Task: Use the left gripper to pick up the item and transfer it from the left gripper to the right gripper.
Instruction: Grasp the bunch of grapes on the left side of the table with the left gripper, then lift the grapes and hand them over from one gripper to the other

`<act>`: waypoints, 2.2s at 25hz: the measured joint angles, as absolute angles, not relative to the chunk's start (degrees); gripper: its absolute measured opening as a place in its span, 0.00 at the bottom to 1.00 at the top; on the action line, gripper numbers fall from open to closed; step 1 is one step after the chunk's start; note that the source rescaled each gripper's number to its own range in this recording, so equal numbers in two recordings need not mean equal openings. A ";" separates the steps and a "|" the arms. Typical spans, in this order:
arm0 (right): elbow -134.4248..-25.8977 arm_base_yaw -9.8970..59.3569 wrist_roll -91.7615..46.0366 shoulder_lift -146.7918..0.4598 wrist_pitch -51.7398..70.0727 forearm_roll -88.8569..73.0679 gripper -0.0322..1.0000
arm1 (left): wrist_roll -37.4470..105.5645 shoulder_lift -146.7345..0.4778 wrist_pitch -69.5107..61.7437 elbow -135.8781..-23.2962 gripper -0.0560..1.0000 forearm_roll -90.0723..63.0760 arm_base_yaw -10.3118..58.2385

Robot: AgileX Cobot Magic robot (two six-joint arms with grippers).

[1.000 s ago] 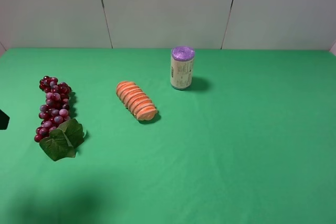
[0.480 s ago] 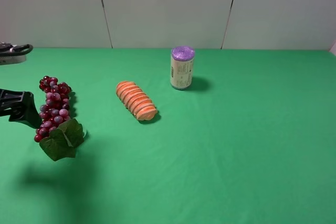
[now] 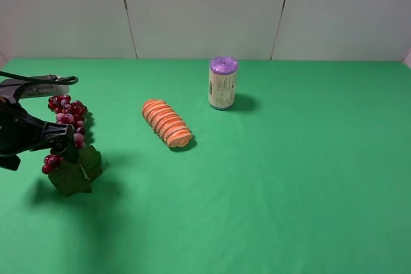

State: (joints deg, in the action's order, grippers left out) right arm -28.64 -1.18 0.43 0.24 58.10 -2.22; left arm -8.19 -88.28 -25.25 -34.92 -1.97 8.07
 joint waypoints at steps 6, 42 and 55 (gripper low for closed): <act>-28.64 -1.18 0.43 0.24 58.10 -2.22 1.00 | -8.52 -94.17 -18.93 -34.94 1.00 -2.07 11.18; -28.64 -1.18 0.43 0.24 58.16 -2.22 1.00 | -8.37 -97.53 -15.39 -34.98 0.07 -2.13 11.62; -28.64 -1.18 0.43 0.24 58.10 -2.22 1.00 | -8.37 -88.12 -23.60 -34.93 0.06 -2.13 11.62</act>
State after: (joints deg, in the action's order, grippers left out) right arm -28.64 -1.18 0.43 0.24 58.10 -2.22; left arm -8.37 -88.12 -23.60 -34.93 -2.13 11.62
